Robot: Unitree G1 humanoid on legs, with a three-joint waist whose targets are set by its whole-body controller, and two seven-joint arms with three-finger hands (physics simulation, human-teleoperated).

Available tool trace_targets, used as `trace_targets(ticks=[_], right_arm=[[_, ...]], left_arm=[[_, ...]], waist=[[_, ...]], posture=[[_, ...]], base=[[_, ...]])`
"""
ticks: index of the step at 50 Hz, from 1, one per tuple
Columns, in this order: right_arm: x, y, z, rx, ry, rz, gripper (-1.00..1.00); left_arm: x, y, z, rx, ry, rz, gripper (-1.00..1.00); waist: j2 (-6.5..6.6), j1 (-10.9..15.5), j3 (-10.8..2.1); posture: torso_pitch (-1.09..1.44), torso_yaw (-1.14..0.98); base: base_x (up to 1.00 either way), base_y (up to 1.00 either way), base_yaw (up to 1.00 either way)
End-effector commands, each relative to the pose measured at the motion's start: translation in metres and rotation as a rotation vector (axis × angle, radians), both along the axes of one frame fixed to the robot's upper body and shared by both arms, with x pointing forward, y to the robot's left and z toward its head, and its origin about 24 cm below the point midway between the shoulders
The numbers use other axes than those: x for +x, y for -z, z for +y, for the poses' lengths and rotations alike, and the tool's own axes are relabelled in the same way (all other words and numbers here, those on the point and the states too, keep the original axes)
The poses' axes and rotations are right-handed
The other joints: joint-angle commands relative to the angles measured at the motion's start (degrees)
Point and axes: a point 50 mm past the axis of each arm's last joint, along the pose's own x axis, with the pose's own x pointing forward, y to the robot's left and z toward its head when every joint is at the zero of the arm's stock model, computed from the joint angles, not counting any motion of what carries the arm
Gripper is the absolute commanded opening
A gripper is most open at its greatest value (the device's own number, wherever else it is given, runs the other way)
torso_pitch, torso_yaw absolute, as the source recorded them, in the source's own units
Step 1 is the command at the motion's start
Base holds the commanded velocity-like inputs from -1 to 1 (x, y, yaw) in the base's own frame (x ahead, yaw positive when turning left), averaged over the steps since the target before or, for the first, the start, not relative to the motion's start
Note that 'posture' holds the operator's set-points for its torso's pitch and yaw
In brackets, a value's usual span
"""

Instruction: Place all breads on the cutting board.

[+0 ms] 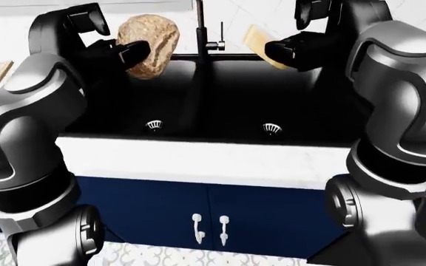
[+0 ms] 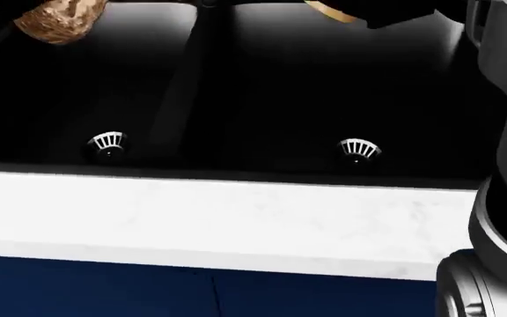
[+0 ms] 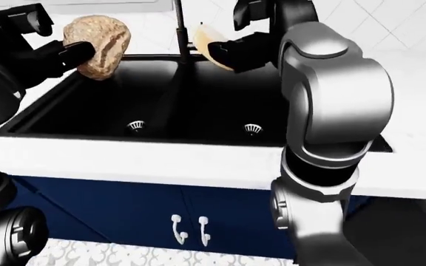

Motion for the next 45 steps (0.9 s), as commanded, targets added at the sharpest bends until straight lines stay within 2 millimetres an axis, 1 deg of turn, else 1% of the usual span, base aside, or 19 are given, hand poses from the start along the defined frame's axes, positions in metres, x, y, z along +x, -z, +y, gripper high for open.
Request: trace_targets(ticks=[1,6,8,9,12,14,17,19,20,21,25,29,31,32,33,42,43,44,45], right_arm=[[-0.0059,-0.0141,0.0026,-0.002,-0.010,-0.078,-1.00],[-0.0044,-0.0142,0.0021,-0.001,-0.009,-0.077,-1.00],[-0.0045,-0.0140,0.0017,0.001,-0.009,-0.077,-1.00],[-0.0047,-0.0149,0.0015,0.001,-0.008,-0.078,-1.00],[-0.0041,-0.0153,0.0017,0.001,-0.009,-0.080,-1.00],[-0.0040,-0.0146,0.0023,0.001,-0.010,-0.078,-1.00],[-0.0031,-0.0141,0.0025,0.000,-0.011,-0.080,-1.00],[-0.0036,-0.0142,0.0033,0.000,-0.014,-0.080,-1.00],[-0.0036,-0.0144,0.0034,0.000,-0.014,-0.081,-1.00],[-0.0037,-0.0151,0.0037,0.000,-0.015,-0.081,-1.00],[-0.0030,-0.0137,0.0049,0.002,-0.020,-0.081,-1.00],[-0.0033,-0.0129,0.0051,0.004,-0.021,-0.080,-1.00],[-0.0041,-0.0124,0.0034,0.005,-0.018,-0.080,-1.00],[-0.0043,-0.0123,0.0029,0.005,-0.017,-0.080,-1.00],[-0.0044,-0.0118,0.0022,0.005,-0.015,-0.080,-1.00],[-0.0037,-0.0115,0.0030,0.004,-0.019,-0.079,-1.00],[-0.0035,-0.0121,0.0030,0.003,-0.019,-0.080,-1.00],[-0.0032,-0.0117,0.0028,0.004,-0.018,-0.079,-1.00],[-0.0032,-0.0114,0.0030,0.005,-0.019,-0.079,-1.00]], left_arm=[[-0.0092,-0.0215,0.0050,-0.011,-0.023,-0.117,-1.00],[-0.0092,-0.0227,0.0052,-0.011,-0.024,-0.118,-1.00],[-0.0092,-0.0227,0.0039,-0.010,-0.021,-0.118,-1.00],[-0.0091,-0.0228,0.0036,-0.011,-0.020,-0.118,-1.00],[-0.0070,-0.0215,0.0030,-0.012,-0.018,-0.118,-1.00],[-0.0073,-0.0211,0.0027,-0.011,-0.018,-0.116,-1.00],[-0.0072,-0.0205,0.0030,-0.012,-0.018,-0.116,-1.00],[-0.0079,-0.0207,0.0033,-0.013,-0.018,-0.116,-1.00],[-0.0085,-0.0215,0.0037,-0.013,-0.019,-0.117,-1.00],[-0.0089,-0.0224,0.0042,-0.014,-0.020,-0.118,-1.00],[-0.0100,-0.0217,0.0047,-0.013,-0.020,-0.117,-1.00],[-0.0099,-0.0226,0.0047,-0.011,-0.021,-0.117,-1.00],[-0.0093,-0.0225,0.0035,-0.011,-0.020,-0.117,-1.00],[-0.0091,-0.0224,0.0032,-0.011,-0.019,-0.117,-1.00],[-0.0085,-0.0209,0.0022,-0.011,-0.017,-0.115,-1.00],[-0.0089,-0.0232,0.0018,-0.009,-0.014,-0.118,-1.00],[-0.0085,-0.0232,0.0015,-0.009,-0.013,-0.119,-1.00],[-0.0081,-0.0226,0.0012,-0.010,-0.012,-0.119,-1.00],[-0.0084,-0.0229,0.0009,-0.009,-0.012,-0.119,-1.00]], waist=[[-0.22,0.5,-1.17],[4.87,0.2,-1.25],[7.37,0.0,-2.59],[5.59,0.5,-1.61],[6.71,0.6,-0.47],[5.48,0.2,-0.71],[3.34,0.2,0.82],[1.58,0.2,0.45],[-0.88,-0.1,-0.69],[-0.06,-0.5,-0.43],[-0.61,-0.3,-1.84],[2.46,-0.7,-0.18],[6.88,-0.9,-0.89],[10.82,-0.5,-1.86],[6.91,-0.6,-0.53],[2.46,-0.4,0.26],[1.48,-0.4,-0.07],[-0.94,-0.8,-1.04],[0.54,-1.2,-0.16]], posture=[[0.00,0.00],[0.00,0.00],[0.00,0.00],[0.00,0.00],[0.00,0.00],[0.00,0.00],[0.00,0.00],[0.00,0.00],[0.00,0.00],[0.00,0.00],[0.00,0.00],[0.00,0.00],[0.00,0.00],[0.00,0.00],[0.00,0.00],[0.00,0.00],[0.00,0.00],[0.00,0.00],[0.00,0.00]], base=[[0.00,0.62,0.00],[0.00,0.70,0.00],[0.00,0.90,0.00],[0.00,0.91,0.00],[0.00,0.92,0.00],[0.00,0.92,0.00],[0.00,0.93,0.00],[0.00,0.92,0.00],[0.00,0.92,0.00],[0.00,0.91,0.00],[0.00,0.92,0.00],[0.00,0.92,0.00],[0.00,0.92,0.00],[0.00,0.91,0.00],[0.00,0.92,0.00],[0.00,0.92,0.00],[0.00,0.91,0.00],[0.00,0.92,0.00],[0.00,0.92,0.00]])
